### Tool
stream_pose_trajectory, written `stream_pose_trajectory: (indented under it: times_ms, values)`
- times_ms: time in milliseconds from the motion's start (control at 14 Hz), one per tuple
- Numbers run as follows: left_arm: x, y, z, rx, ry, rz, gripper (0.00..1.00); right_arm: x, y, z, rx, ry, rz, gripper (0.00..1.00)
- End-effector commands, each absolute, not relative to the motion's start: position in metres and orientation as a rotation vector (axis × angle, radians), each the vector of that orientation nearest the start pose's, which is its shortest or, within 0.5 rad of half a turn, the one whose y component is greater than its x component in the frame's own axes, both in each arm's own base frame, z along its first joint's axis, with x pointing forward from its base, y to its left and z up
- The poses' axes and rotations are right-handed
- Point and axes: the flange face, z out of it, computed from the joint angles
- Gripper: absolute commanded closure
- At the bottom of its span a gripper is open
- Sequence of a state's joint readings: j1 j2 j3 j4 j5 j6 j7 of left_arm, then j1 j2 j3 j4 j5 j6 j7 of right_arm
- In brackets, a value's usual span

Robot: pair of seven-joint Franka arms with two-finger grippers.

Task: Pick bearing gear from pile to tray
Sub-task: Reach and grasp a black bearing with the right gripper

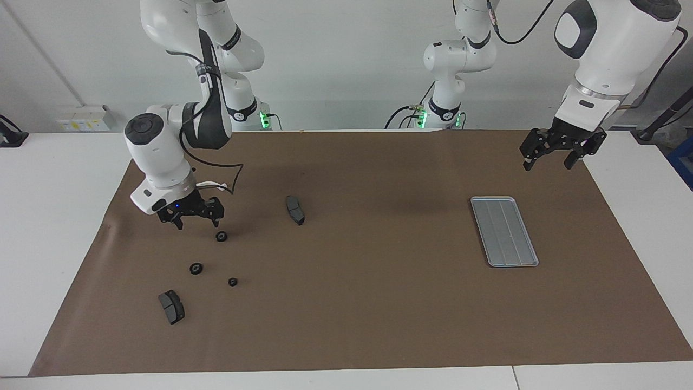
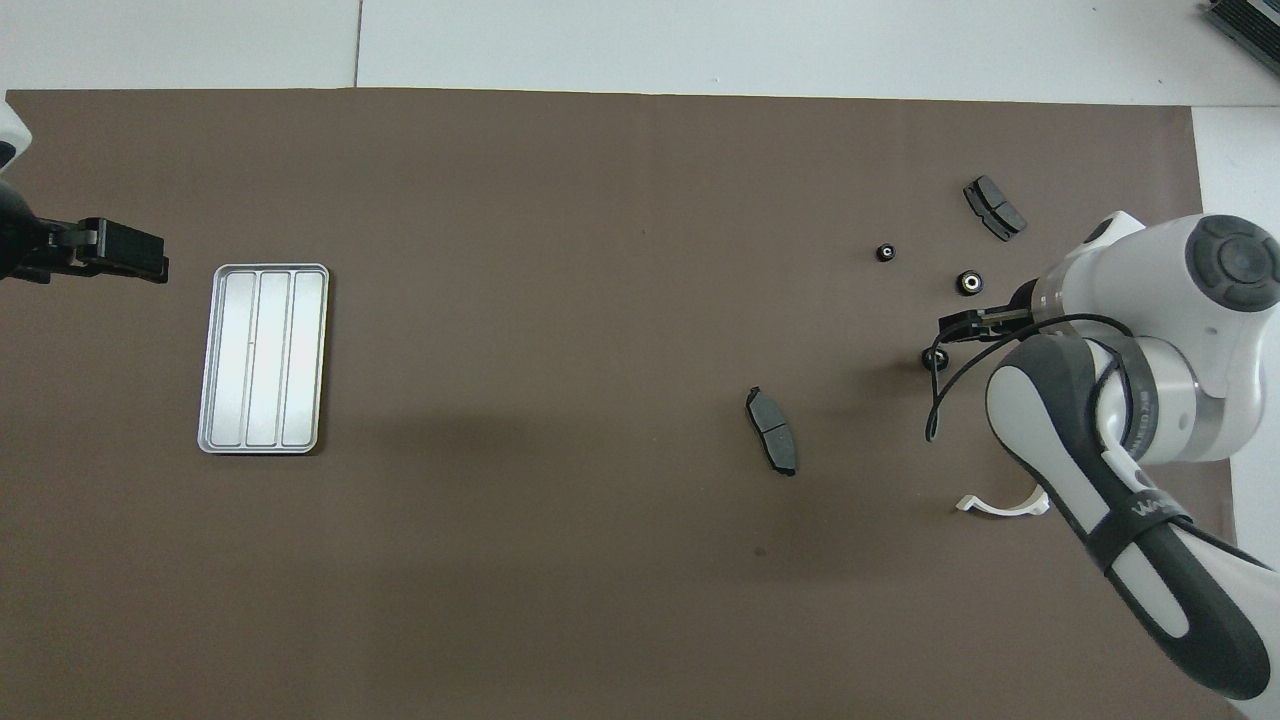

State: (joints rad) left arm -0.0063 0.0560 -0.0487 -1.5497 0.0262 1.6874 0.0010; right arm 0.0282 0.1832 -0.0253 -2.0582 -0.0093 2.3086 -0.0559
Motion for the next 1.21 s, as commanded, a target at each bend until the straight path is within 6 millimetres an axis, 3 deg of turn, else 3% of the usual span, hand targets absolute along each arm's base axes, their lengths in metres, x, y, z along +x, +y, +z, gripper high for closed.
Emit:
stream_pose_trajectory:
  times_ms: [0, 357, 929, 1143]
  values:
    - [0.574, -0.025, 0.615, -3.111, 0.094, -0.128, 0.00, 0.575, 0.008, 0.333, -3.125, -0.180, -0.140, 0.00]
    - [0.574, -0.025, 0.615, -3.111, 0.094, -0.127, 0.00, 0.561, 0.008, 0.301, -3.125, -0.218, -0.208, 0.00]
    - [0.574, -0.025, 0.615, -3.111, 0.094, -0.127, 0.00, 0.558, 0.018, 0.282, -3.123, -0.236, -0.222, 0.00]
    - [0.574, -0.024, 0.615, -3.111, 0.092, -0.127, 0.00, 0.556, 0.019, 0.279, -3.123, -0.248, -0.220, 0.12]
